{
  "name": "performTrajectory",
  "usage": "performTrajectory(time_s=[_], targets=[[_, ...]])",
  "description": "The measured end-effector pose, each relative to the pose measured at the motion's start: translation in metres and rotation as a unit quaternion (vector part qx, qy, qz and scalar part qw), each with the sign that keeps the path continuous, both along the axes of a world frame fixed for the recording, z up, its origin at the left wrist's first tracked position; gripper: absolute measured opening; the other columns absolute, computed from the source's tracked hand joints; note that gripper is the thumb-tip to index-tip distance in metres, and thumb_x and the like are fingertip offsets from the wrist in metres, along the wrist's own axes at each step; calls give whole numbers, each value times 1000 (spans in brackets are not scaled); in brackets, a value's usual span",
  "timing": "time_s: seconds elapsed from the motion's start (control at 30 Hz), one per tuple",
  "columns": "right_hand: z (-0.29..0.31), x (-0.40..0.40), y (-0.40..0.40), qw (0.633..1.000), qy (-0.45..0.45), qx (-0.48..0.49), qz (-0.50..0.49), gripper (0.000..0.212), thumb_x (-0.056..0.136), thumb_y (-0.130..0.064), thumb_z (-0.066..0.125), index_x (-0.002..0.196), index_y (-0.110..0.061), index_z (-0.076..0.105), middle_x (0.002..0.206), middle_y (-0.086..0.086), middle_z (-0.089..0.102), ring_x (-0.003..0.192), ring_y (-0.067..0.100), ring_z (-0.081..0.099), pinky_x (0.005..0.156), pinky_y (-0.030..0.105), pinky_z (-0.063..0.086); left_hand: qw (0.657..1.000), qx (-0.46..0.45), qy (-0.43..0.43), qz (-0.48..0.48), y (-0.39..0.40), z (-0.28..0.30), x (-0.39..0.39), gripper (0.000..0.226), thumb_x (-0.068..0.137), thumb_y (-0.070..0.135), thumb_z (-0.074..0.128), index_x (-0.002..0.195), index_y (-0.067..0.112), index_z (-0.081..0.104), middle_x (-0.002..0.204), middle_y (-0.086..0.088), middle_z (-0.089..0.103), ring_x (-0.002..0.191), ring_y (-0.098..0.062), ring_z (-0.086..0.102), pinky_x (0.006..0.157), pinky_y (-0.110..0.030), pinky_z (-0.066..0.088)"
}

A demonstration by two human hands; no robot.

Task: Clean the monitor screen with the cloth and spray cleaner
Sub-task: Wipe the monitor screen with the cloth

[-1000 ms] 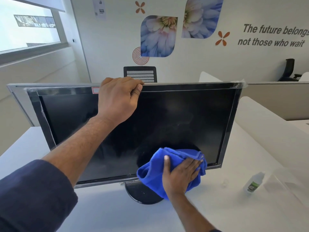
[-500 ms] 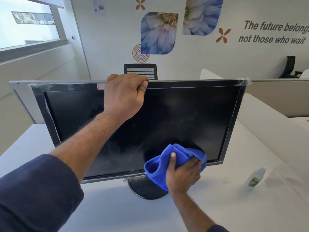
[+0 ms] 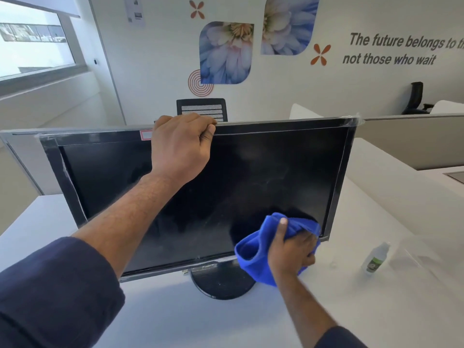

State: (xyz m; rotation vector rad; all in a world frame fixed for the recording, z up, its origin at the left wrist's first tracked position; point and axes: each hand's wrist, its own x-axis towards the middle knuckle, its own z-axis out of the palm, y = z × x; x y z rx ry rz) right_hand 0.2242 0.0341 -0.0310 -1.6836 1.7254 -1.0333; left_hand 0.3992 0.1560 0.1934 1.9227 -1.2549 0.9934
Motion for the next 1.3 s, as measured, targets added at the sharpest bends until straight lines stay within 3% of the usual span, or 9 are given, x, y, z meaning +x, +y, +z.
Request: performTrajectory(time_s=[0.1,0.3,0.53,0.67,0.8,0.9,0.97,1.1,1.3], targets=[[5,-8,-22,999,-11,8,-39,99,79,-76,20,124,6,49,133,26,54,131,43,39,106,57,28,1000,-1,-5,6,0,0,0,29,99,32,48,102,21,74,97,5,76,86,-22,67,80,-34,36],[-17,-20,-21,998,47,-5,-29,95,80,-79,20,122,0,52,125,24,59,118,44,49,101,55,31,1000,2,-9,5,-1,1,-1,29,99,32,48,103,20,74,97,4,76,85,-22,68,80,-35,37],[-25,-28,-27,997,72,-30,-10,87,83,-75,32,129,-3,47,128,19,58,121,40,50,101,55,33,1000,1,-6,9,0,0,-1,31,100,33,47,104,20,74,98,4,76,85,-23,68,80,-35,37],[-16,-25,-31,999,25,-27,-37,86,85,-74,31,131,-2,44,127,19,60,121,41,51,102,56,33,1000,3,-6,7,-2,0,-2,30,100,32,48,104,20,75,98,4,76,85,-22,67,80,-35,38],[-21,-9,1,997,-4,-50,51,98,86,-71,25,148,6,31,156,24,33,146,37,28,113,56,29,1000,0,0,11,0,0,0,29,100,32,48,104,20,74,97,4,76,85,-22,67,80,-36,38],[-43,0,28,974,68,-141,163,101,91,-73,17,154,5,11,163,19,10,152,31,11,121,47,16,1000,2,0,12,2,0,1,29,100,33,48,105,21,74,98,5,76,86,-21,67,80,-33,35],[-50,-7,20,952,128,-198,194,90,96,-66,12,153,4,17,162,16,15,150,31,19,120,42,14,1000,5,1,10,2,1,1,29,100,33,48,105,21,74,99,5,76,87,-21,67,80,-34,36],[-36,-29,-30,904,237,-295,199,75,102,-51,16,150,5,29,159,17,29,148,33,25,121,49,18,1000,9,4,13,1,1,2,29,100,32,48,106,20,74,99,4,76,87,-22,67,80,-34,37],[61,-3,-78,912,173,-341,146,76,100,-50,25,155,-1,6,164,17,12,153,29,5,123,48,2,1000,22,11,18,-1,1,5,29,100,33,48,108,21,73,101,4,76,88,-22,67,81,-34,37]])
